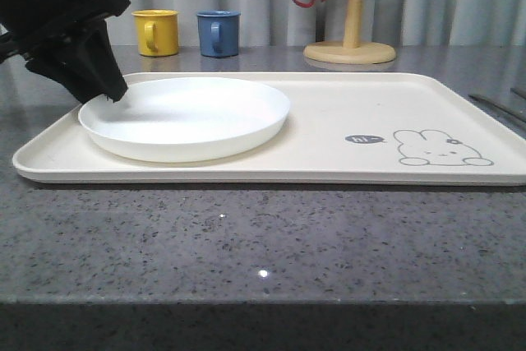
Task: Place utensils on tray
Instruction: 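Carry the plate over the tray and lower it onto the tray, then release the plate and withdraw the left gripper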
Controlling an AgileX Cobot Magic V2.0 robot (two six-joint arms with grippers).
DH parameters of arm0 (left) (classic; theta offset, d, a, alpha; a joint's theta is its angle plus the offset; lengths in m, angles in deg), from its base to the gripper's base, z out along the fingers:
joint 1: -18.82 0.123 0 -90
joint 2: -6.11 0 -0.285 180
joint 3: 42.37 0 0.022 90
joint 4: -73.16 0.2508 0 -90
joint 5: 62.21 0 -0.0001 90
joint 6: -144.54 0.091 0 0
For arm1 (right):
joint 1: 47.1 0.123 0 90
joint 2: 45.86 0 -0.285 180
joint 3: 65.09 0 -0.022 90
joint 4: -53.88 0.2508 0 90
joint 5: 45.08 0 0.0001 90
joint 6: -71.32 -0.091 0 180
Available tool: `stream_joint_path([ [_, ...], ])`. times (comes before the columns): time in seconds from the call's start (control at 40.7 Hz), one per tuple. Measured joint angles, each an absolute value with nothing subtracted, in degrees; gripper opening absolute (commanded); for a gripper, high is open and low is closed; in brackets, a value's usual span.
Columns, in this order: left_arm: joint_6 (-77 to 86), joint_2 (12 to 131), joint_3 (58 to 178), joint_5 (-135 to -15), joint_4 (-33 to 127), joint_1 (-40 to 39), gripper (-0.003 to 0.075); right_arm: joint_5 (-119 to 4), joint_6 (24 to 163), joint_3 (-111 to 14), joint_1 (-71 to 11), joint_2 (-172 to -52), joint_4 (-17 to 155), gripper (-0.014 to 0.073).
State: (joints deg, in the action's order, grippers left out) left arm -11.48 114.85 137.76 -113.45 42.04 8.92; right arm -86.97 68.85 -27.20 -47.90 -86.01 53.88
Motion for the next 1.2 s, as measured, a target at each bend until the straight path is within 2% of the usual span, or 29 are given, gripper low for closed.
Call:
stream_joint_path([
  [0.074, -11.5, 114.8, 137.9, -113.7, 41.8, 8.9, 0.0423, -87.0, 68.8, -27.2, -47.9, -86.0, 53.9, 0.0377],
  [0.246, -11.5, 113.1, 137.9, -114.3, 41.9, 8.8, 0.0421, -87.0, 68.8, -27.2, -47.9, -86.0, 53.9, 0.0377],
  [0.417, -11.5, 106.5, 137.9, -114.9, 44.8, 8.8, 0.0421, -87.0, 68.8, -27.2, -47.9, -86.0, 53.9, 0.0377],
  [0.589, -11.5, 96.8, 137.9, -117.8, 49.6, 7.2, 0.0421, -87.0, 68.8, -27.2, -47.9, -86.0, 53.9, 0.0377],
  [0.761, -11.5, 86.1, 134.7, -118.6, 54.6, 1.1, 0.0421, -87.0, 68.8, -27.2, -47.9, -86.0, 53.9, 0.0377],
  [0.958, -14.4, 73.1, 126.4, -118.3, 61.8, -5.3, 0.0421, -87.0, 68.8, -27.2, -47.9, -86.0, 53.9, 0.0377],
  [1.203, -21.1, 57.6, 116.4, -114.4, 68.7, -5.8, 0.0421, -87.0, 68.8, -27.2, -47.9, -86.0, 53.9, 0.0377],
])
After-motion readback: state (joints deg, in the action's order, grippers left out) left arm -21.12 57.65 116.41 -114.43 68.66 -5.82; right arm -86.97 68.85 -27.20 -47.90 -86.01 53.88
